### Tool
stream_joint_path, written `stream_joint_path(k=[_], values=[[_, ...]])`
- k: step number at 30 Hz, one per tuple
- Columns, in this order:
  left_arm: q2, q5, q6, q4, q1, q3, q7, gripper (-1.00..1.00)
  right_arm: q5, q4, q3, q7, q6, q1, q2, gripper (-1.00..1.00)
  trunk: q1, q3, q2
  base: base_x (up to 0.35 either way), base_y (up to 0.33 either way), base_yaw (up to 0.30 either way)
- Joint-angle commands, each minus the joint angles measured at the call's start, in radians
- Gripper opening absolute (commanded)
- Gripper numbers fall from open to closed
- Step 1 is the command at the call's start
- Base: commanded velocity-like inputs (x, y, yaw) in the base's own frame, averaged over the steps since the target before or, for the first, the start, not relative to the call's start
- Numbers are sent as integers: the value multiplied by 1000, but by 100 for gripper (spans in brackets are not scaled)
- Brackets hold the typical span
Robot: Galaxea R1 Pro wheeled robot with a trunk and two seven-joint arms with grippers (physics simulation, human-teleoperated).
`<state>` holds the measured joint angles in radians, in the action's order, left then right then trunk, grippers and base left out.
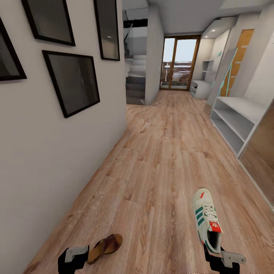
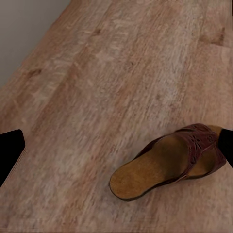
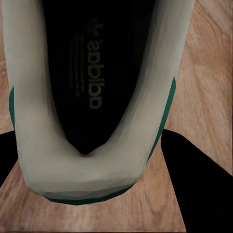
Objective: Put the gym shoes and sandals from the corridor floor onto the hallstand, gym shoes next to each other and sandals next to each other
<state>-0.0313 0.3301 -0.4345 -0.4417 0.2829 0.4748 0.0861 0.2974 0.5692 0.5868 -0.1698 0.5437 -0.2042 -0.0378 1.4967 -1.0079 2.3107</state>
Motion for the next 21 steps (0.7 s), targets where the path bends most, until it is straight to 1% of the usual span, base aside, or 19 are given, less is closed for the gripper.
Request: stream_joint_path(k=[1, 13, 16, 21], values=[[-1, 3, -3, 0, 0, 8, 9, 100, 4, 0, 8, -10, 4, -1, 1, -100, 0, -1, 0, 0, 306, -268], [-1, 3, -3, 0, 0, 8, 9, 100, 4, 0, 8, -10, 4, -1, 1, -100, 0, -1, 0, 0, 295, -268], [-1, 3, -3, 0, 0, 8, 9, 100, 5, 0, 8, -10, 4, -1, 1, -100, 0, -1, 0, 0, 131, -268], [-1, 3, -3, 0, 1, 8, 9, 100, 5, 0, 8, -10, 4, -1, 1, -100, 0, -1, 0, 0, 33, -268]])
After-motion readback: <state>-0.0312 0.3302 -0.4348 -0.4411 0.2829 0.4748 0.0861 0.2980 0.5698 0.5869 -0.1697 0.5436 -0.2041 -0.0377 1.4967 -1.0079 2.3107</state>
